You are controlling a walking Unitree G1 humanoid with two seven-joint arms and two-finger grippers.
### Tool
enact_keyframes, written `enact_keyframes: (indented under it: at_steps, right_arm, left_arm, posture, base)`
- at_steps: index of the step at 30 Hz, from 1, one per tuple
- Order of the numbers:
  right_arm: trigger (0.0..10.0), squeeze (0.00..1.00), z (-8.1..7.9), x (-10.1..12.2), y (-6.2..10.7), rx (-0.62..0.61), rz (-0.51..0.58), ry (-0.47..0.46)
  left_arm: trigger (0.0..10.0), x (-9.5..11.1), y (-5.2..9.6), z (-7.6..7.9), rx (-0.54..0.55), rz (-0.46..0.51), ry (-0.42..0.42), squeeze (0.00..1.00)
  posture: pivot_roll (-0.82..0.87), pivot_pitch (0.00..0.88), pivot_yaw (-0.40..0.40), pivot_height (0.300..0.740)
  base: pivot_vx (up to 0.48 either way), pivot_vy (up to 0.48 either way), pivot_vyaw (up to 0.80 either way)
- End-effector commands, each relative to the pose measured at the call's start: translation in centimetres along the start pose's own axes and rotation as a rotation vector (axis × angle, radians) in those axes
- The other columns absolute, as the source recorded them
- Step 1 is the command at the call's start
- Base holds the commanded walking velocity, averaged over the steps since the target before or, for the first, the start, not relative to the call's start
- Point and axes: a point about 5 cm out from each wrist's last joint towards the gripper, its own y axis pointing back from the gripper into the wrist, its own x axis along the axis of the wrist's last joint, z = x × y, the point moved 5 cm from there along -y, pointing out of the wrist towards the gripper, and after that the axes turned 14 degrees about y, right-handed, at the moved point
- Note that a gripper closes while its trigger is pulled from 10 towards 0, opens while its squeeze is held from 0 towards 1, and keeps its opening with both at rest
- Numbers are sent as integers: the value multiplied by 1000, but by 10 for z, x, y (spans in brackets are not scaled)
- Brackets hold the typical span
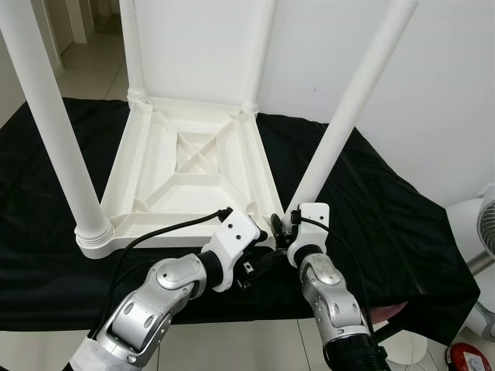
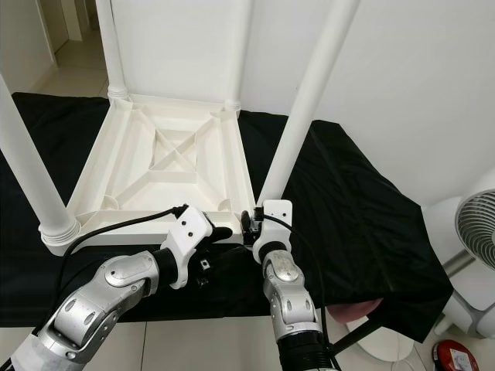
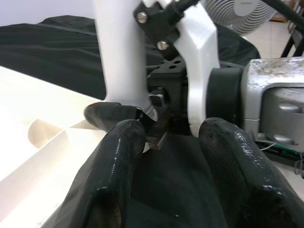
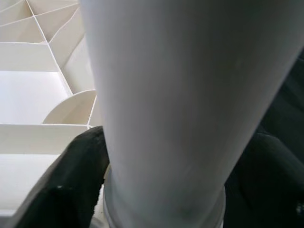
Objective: Building children table
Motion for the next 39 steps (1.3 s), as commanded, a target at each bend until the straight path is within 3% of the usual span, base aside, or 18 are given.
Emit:
enact_keyframes:
  at_steps: [1, 4, 5, 6, 13, 19, 22, 32, 33, 34, 35, 36, 39]
  right_arm:
    - [10000, 1000, 8, -2, 9, -7, 14, -39]
    - [10000, 1000, 13, 1, 12, 19, 41, -31]
    - [10000, 302, 17, 3, 15, 44, 65, -4]
    - [10000, 0, 20, 3, 17, 72, 79, 15]
    - [10000, 0, 43, 3, 15, 140, 129, 121]
    - [10000, 0, 47, 12, 8, 245, 180, 171]
    - [10000, 0, 34, 17, 5, 407, 210, 207]
    - [10000, 0, 8, 11, 1, 637, 206, 301]
    - [8039, 0, 6, 11, 0, 662, 206, 307]
    - [8039, 0, 6, 11, 0, 662, 206, 307]
    - [5137, 0, 5, 10, -2, 677, 203, 308]
    - [118, 0, 6, 9, -3, 689, 199, 314]
    - [0, 0, 8, 7, -4, 698, 197, 315]
  left_arm:
    - [10000, -3, 0, 4, -18, -10, 2, 0]
    - [10000, -3, 0, 4, -17, -9, 4, 0]
    - [10000, -3, 0, 4, -16, -9, 4, 0]
    - [10000, -3, 0, 4, -17, -9, 5, 0]
    - [10000, -2, 0, 1, -14, -11, 1, 0]
    - [10000, -1, 0, 0, -11, -9, -1, 0]
    - [10000, 0, -1, 1, -13, -5, -3, 0]
    - [10000, 2, 0, -2, -10, -6, -9, 0]
    - [10000, 2, -1, -3, -9, -4, -10, 0]
    - [10000, 2, -1, -3, -9, -4, -10, 0]
    - [10000, 2, -1, -3, -8, -4, -10, 0]
    - [10000, 3, -1, -3, -7, -3, -11, 0]
    - [10000, 3, -1, -3, -6, -2, -12, 0]
  posture:
    - [28, 0, -153, 740]
    - [24, 0, -150, 740]
    - [21, 0, -148, 740]
    - [21, 0, -148, 740]
    - [8, 0, -136, 740]
    - [7, 0, -128, 740]
    - [11, 0, -124, 740]
    - [22, 0, -120, 740]
    - [22, 0, -120, 740]
    - [22, 0, -120, 740]
    - [26, 0, -121, 740]
    - [28, 0, -122, 740]
    - [28, 0, -122, 740]
  base:
    - [0, 0, 0]
    - [0, 0, 0]
    - [0, 0, 0]
    - [0, 0, 0]
    - [0, 0, 0]
    - [0, 0, 0]
    - [0, 0, 0]
    - [0, 0, 0]
    - [0, 0, 0]
    - [0, 0, 0]
    - [0, 0, 0]
    - [0, 0, 0]
    - [0, 0, 0]
